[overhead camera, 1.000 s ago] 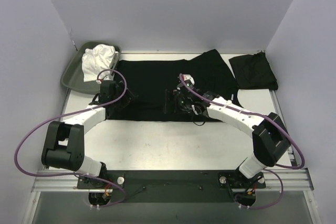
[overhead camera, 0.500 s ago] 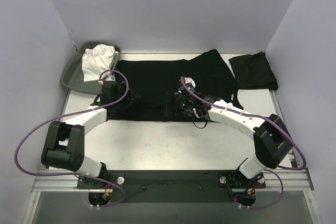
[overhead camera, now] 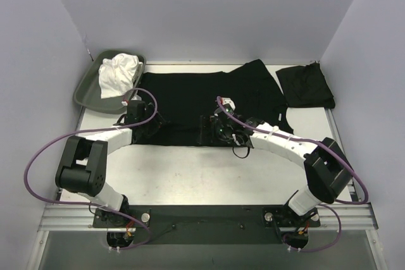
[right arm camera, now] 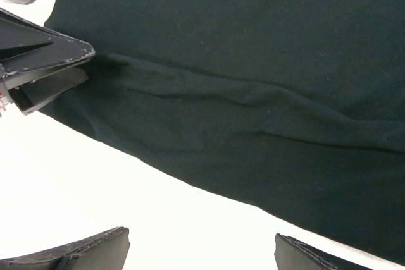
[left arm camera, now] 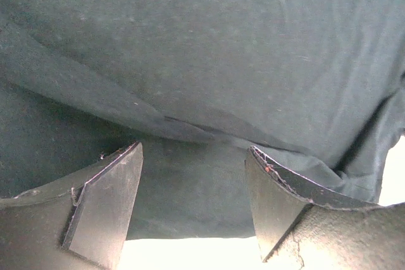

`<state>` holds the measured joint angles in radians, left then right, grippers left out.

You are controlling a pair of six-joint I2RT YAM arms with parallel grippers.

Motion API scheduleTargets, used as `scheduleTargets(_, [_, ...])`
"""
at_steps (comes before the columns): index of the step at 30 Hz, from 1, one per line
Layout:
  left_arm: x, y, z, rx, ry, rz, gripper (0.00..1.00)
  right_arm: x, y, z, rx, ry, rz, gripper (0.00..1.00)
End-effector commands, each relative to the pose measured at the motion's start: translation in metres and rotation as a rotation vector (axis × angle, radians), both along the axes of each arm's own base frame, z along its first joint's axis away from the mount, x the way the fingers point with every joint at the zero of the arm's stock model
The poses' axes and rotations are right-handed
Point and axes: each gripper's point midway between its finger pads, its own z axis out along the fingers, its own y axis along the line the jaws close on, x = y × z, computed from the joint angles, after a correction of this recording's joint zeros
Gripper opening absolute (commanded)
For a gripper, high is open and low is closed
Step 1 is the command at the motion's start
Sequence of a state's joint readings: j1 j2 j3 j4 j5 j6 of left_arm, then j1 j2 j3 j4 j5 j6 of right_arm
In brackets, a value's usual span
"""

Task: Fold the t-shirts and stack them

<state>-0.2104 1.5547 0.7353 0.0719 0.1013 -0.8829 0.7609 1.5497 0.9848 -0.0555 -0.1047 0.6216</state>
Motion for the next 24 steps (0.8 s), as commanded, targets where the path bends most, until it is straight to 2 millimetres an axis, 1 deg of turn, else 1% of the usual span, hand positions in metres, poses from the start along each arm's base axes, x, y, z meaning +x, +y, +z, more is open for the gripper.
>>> scheduleTargets(1, [0.03, -0.001, 0.016, 0.001, -0.074, 0.023, 0.75, -0.002, -0.002, 0.012, 0.019, -0.036, -0.005, 1.0])
scheduleTargets(4, [0.037, 0.002, 0.014, 0.006, -0.077, 0.036, 0.75, -0.004, -0.004, 0.009, 0.019, -0.031, -0.007, 1.0])
scheduleTargets(11, [0.06, 0.012, 0.016, 0.003, -0.087, 0.061, 0.75, -0.009, -0.008, 0.001, 0.011, -0.02, -0.009, 1.0])
scheduleTargets(15, [0.068, 0.02, 0.018, -0.005, -0.095, 0.079, 0.75, -0.011, -0.012, -0.006, -0.005, -0.01, -0.013, 1.0])
scheduleTargets(16, [0.07, 0.025, 0.017, -0.005, -0.09, 0.09, 0.75, -0.012, -0.013, -0.009, -0.009, -0.006, -0.013, 1.0])
scheduleTargets(19, [0.071, 0.031, 0.013, -0.008, -0.079, 0.102, 0.75, -0.012, -0.014, -0.01, -0.017, -0.007, -0.015, 1.0])
scheduleTargets(21, [0.069, 0.031, 0.012, -0.015, -0.077, 0.102, 0.74, -0.009, -0.024, -0.011, -0.054, -0.027, -0.046, 1.0])
scheduleTargets(22, [0.063, 0.029, 0.009, -0.015, -0.072, 0.098, 0.74, -0.008, -0.027, -0.007, -0.06, -0.046, -0.057, 1.0])
scheduleTargets(23, [0.061, 0.024, 0.018, -0.021, -0.104, 0.084, 0.74, 0.001, -0.041, -0.005, -0.113, -0.095, -0.102, 1.0])
scheduleTargets(24, [0.057, 0.012, 0.023, -0.021, -0.113, 0.056, 0.74, 0.005, -0.05, -0.004, -0.153, -0.118, -0.129, 1.0])
